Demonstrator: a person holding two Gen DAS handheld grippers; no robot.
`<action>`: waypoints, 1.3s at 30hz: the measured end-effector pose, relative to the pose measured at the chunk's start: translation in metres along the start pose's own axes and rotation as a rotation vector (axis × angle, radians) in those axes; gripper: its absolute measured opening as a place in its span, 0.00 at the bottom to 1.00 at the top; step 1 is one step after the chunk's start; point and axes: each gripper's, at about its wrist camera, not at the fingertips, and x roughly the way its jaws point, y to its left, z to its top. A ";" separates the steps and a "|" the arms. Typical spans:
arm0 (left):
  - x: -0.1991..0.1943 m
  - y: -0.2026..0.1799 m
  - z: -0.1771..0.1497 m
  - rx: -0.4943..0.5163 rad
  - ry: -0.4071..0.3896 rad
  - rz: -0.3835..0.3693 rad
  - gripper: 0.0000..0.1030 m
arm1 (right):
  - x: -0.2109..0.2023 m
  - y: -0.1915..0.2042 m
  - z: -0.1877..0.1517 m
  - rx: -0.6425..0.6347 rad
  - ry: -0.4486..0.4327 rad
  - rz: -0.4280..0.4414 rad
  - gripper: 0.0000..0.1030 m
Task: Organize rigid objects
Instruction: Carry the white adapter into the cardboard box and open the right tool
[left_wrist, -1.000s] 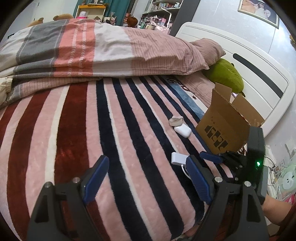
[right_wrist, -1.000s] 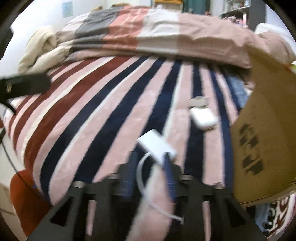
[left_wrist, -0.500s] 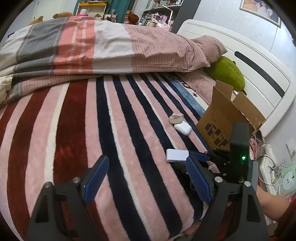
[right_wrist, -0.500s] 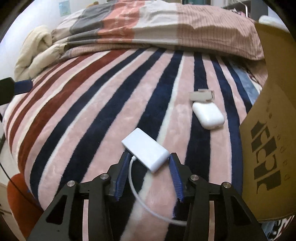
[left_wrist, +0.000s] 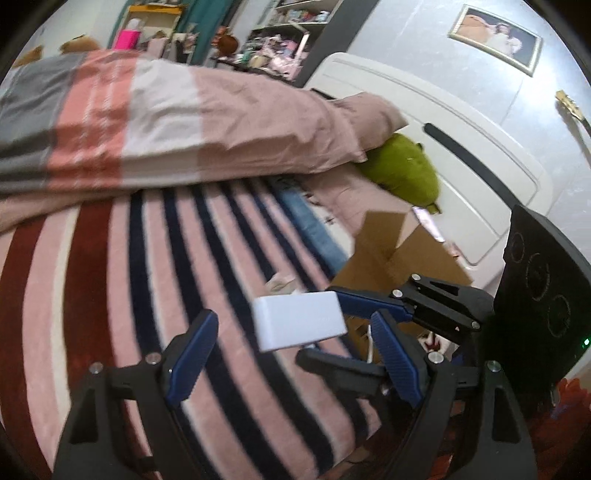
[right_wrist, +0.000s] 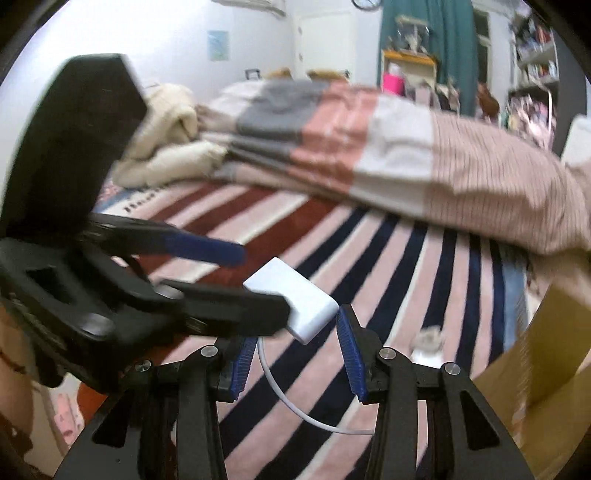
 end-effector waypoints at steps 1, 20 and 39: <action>0.003 -0.006 0.006 0.006 0.004 -0.014 0.73 | -0.006 -0.003 0.005 -0.013 -0.013 -0.009 0.37; 0.147 -0.152 0.104 0.175 0.222 -0.104 0.45 | -0.091 -0.167 -0.016 0.171 -0.008 -0.170 0.37; 0.120 -0.125 0.088 0.160 0.200 0.038 0.71 | -0.073 -0.173 -0.045 0.228 0.198 -0.162 0.49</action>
